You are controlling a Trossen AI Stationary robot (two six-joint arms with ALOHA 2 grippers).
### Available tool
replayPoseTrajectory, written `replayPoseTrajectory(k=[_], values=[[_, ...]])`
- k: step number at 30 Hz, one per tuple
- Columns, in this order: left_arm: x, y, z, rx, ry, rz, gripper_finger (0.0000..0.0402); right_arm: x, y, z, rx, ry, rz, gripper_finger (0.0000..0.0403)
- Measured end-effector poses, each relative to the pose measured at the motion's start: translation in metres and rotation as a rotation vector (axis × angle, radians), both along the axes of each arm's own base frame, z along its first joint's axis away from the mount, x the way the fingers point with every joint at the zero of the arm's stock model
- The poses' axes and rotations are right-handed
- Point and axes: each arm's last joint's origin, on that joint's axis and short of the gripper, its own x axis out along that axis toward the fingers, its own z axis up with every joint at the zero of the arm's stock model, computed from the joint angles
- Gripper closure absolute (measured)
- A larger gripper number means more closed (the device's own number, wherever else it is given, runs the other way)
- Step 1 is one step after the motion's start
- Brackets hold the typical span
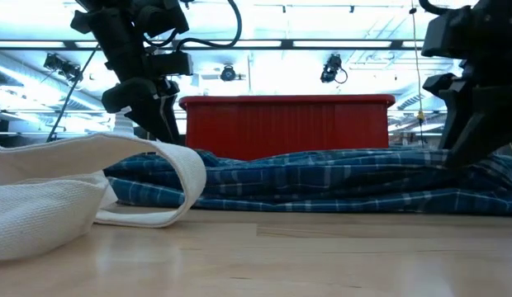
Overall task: Fold Laundry from Bin
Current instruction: Fold the blue pants
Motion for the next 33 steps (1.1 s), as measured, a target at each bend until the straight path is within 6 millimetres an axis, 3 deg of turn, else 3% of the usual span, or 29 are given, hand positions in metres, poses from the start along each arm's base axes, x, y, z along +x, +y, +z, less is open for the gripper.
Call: replayPoseTrajectory(k=[13, 24, 33], values=[[0.000, 0.000, 0.000, 0.001, 0.001, -0.003, 0.0192, 0.006, 0.004, 0.011, 0.039, 0.037, 0.051, 0.0323], [0.000, 0.000, 0.000, 0.001, 0.002, -0.002, 0.0192, 0.006, -0.005, 0.014, 0.022, 0.090, -0.026, 0.0328], [0.000, 0.000, 0.000, 0.001, 0.002, -0.002, 0.0192, -0.006, -0.008, 0.011, 0.086, 0.246, -0.080, 0.0279]])
